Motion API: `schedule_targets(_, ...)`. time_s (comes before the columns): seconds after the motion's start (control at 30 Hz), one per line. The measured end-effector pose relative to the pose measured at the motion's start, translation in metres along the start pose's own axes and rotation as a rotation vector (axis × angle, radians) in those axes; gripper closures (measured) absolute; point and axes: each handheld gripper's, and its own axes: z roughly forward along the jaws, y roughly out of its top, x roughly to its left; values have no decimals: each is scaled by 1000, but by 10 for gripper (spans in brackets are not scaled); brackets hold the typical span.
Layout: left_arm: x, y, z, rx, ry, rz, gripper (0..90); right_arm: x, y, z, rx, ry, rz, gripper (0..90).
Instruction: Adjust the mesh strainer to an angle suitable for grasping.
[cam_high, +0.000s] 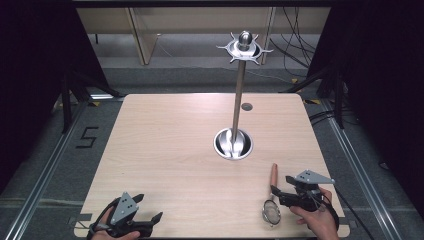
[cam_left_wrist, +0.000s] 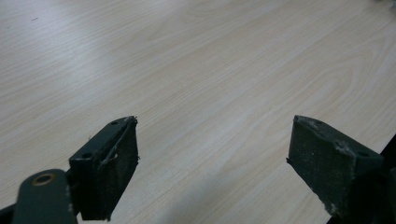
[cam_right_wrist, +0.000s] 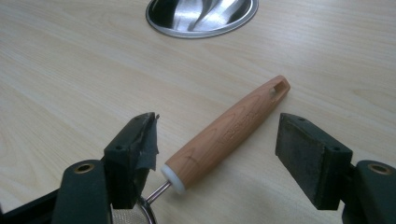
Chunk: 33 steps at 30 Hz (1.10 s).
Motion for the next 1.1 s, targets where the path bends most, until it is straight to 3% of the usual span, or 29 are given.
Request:
schedule_targets(0.03,0,0,0,0,0,-3,154,1,0,0,19,3,13,303)
schedule_targets(0.07,0,0,0,-1,1,-4,154,-2,1,1,18,-7,-26,303)
schedule_targets(0.13,1,0,0,-1,-2,-2,154,-2,1,1,21,-13,-28,302)
schedule_targets(0.2,1,0,0,2,-4,19,154,-2,1,2,9,-19,-20,301)
schedule_targets(0.23,3,1,0,14,-2,57,155,-2,2,2,16,-20,-27,276)
schedule_targets(0.27,0,0,2,1,-7,24,156,-2,2,3,30,-20,-24,276)
schedule_targets(0.3,0,0,2,-2,-8,27,157,0,1,3,38,-21,5,272)
schedule_targets(0.33,-1,-1,2,10,-7,17,158,-3,2,3,33,-38,-32,267)
schedule_targets(0.4,0,0,2,22,4,38,160,-2,2,4,52,-16,-15,266)
schedule_targets(0.43,-1,0,2,-4,5,27,165,-2,3,7,67,-34,-26,268)
schedule_targets(0.47,0,0,3,-8,2,37,166,0,2,8,82,-22,23,278)
schedule_targets(0.6,0,0,2,2,12,25,167,-4,6,14,84,-29,3,295)
schedule_targets(0.63,2,1,3,-2,9,49,167,-3,7,17,98,-34,3,300)
schedule_targets(0.67,1,0,3,-4,8,20,167,-3,8,22,123,-42,-19,312)
schedule_targets(0.7,1,0,3,-12,8,29,167,-3,8,23,136,-45,-27,315)
schedule_targets(0.77,2,1,3,-11,6,32,167,-4,8,27,123,-39,-40,316)
schedule_targets(0.8,2,0,2,5,14,38,167,0,8,26,162,-41,-18,322)
schedule_targets(0.83,1,0,3,-1,10,17,167,2,8,27,182,-27,12,322)
schedule_targets(0.87,2,0,3,2,6,41,167,1,7,28,191,-42,-18,324)
schedule_targets(0.9,0,0,3,-11,7,14,167,4,8,29,203,-36,11,325)
schedule_targets(0.97,0,1,2,-13,8,14,171,1,6,31,198,-39,-16,326)
schedule_targets(1.0,2,1,2,-27,10,20,171,2,7,31,219,-33,23,339)
schedule_targets(1.07,2,1,1,-19,10,17,171,1,6,32,234,-42,18,355)
schedule_targets(1.1,2,1,2,-27,12,19,171,4,5,36,194,-37,48,355)
